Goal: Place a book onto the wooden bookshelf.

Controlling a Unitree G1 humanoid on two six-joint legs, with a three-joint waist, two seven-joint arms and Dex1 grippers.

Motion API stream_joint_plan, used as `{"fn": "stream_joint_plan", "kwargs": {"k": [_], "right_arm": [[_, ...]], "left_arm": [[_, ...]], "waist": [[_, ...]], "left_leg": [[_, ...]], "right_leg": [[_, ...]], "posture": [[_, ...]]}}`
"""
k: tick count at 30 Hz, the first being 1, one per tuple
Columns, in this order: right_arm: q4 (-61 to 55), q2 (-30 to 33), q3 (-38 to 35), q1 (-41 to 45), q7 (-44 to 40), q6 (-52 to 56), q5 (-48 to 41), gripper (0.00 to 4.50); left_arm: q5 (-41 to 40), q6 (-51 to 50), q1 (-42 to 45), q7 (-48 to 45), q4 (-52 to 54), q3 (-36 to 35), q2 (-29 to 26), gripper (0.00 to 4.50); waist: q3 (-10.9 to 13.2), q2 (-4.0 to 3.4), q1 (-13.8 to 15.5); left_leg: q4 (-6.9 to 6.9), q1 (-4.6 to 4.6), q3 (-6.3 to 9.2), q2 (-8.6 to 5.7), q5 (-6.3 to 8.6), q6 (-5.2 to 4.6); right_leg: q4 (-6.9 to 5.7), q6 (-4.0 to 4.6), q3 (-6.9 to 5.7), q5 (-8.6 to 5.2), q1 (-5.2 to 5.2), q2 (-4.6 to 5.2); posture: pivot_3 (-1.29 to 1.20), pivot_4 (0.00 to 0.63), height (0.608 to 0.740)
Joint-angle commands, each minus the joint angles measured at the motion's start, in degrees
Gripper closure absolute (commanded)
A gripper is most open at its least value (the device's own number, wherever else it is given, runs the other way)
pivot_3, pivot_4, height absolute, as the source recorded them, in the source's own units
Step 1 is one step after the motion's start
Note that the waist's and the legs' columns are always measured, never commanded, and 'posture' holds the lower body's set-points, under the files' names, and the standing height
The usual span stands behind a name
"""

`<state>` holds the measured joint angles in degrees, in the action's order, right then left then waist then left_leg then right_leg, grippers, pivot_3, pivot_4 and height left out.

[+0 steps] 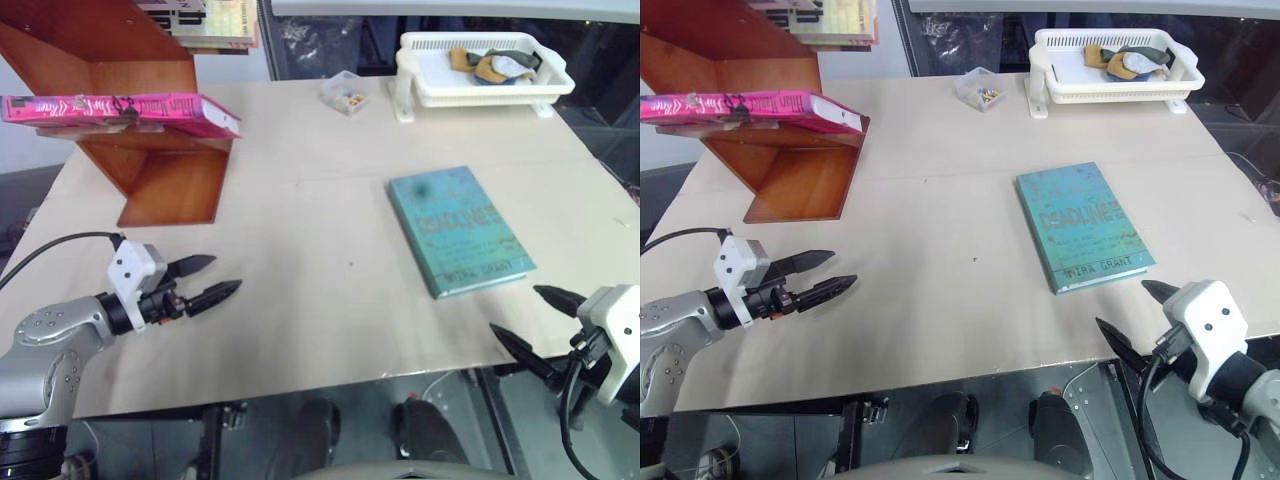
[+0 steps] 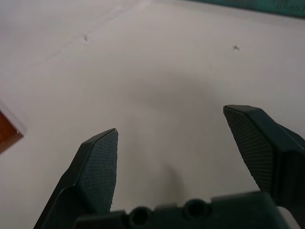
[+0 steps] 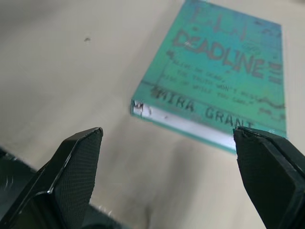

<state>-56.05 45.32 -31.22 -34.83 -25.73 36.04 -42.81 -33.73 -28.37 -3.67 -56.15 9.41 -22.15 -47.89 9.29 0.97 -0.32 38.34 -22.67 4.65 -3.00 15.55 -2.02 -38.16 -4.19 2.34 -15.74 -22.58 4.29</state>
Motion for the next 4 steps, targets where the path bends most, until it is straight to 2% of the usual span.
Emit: {"fn": "stream_joint_plan", "kwargs": {"k": [1,4], "right_arm": [[1.3,-0.1,0.9,0.8,-0.8,0.3,1.3,0.0],[2.7,-0.5,1.5,1.1,-2.1,-0.2,2.6,0.0]], "left_arm": [[-0.2,0.9,0.2,0.6,1.9,-1.7,0.0,0.45],[-0.3,1.0,-0.5,0.9,3.2,-1.3,0.4,0.45]], "waist": [[0.0,0.0,0.2],[0.0,0.0,0.3]], "left_leg": [[-0.01,-0.01,0.02,0.0,0.0,0.0],[-0.01,-0.04,0.02,0.0,0.0,0.0]], "right_leg": [[0.04,0.01,-0.02,0.01,0.0,0.0],[0.1,0.01,-0.02,0.02,0.01,0.0]], "posture": [[0.0,0.15,0.74],[0.0,0.15,0.74]]}}
